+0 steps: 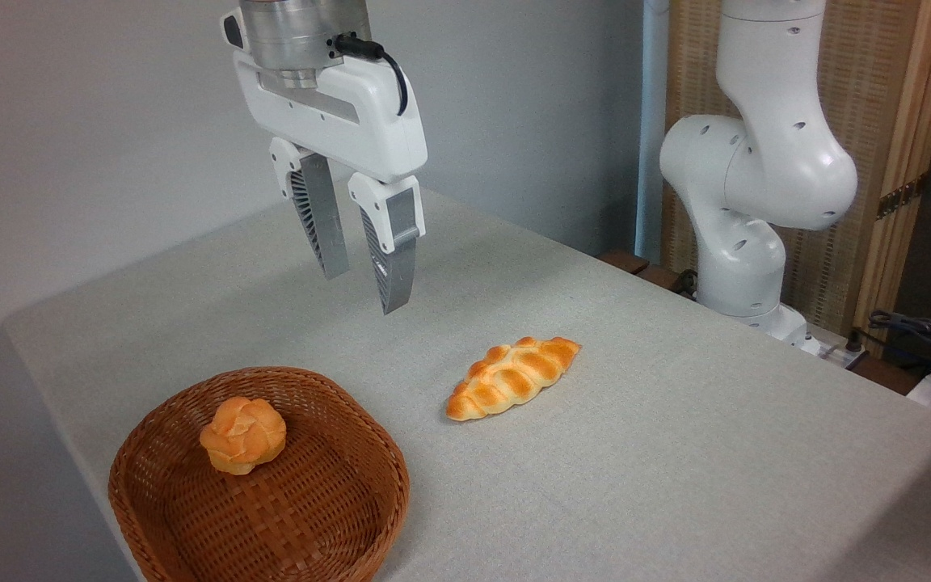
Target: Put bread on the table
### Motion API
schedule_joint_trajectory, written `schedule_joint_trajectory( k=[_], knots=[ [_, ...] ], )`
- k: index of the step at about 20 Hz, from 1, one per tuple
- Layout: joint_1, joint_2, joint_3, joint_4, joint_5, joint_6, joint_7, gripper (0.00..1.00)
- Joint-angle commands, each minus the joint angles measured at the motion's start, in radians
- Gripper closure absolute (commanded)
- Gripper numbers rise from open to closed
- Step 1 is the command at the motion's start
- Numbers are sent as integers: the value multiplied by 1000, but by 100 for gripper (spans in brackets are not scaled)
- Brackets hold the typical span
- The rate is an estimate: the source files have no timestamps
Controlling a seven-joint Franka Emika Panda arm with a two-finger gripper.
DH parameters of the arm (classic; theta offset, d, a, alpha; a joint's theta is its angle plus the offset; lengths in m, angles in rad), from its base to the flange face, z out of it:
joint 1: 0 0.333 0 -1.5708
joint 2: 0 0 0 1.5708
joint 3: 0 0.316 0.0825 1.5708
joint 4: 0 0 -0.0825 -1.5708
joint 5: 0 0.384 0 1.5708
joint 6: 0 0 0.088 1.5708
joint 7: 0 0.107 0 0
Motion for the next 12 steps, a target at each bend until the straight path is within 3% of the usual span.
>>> schedule_joint_trajectory(
  k=[1,12],
  knots=[
    [2,4,-2,21,5,-29,-7,0],
    [3,18,-5,22,-12,19,-7,0]
  ],
)
